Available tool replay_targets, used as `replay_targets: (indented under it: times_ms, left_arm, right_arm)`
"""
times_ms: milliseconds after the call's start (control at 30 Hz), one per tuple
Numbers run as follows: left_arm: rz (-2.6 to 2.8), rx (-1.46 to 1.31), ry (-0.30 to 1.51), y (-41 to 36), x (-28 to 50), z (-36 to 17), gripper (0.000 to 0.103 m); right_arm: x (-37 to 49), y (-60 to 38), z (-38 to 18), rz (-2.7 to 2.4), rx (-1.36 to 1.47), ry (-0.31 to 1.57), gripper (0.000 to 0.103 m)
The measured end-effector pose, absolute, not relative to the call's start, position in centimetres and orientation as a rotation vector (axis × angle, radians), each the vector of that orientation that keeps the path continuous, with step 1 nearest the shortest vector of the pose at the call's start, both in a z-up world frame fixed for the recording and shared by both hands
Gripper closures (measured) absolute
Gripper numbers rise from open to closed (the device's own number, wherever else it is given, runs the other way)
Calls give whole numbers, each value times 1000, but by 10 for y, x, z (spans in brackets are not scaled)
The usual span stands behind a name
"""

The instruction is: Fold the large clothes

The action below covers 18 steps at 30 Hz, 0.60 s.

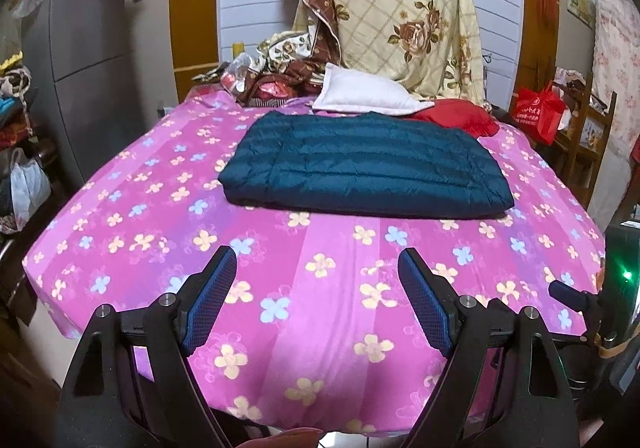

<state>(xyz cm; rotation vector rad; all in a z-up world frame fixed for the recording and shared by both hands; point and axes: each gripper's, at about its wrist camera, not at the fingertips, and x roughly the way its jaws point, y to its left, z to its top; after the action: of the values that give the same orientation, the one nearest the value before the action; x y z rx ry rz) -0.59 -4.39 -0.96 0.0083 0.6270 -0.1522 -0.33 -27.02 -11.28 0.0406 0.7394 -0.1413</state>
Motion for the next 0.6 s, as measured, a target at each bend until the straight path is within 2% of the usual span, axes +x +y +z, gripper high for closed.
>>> replay_targets:
  times_ms: [600]
  left_arm:
    - [-155, 12, 682, -46, 1, -25, 20]
  right_arm:
    - [-3, -269, -115, -151, 33, 741, 12]
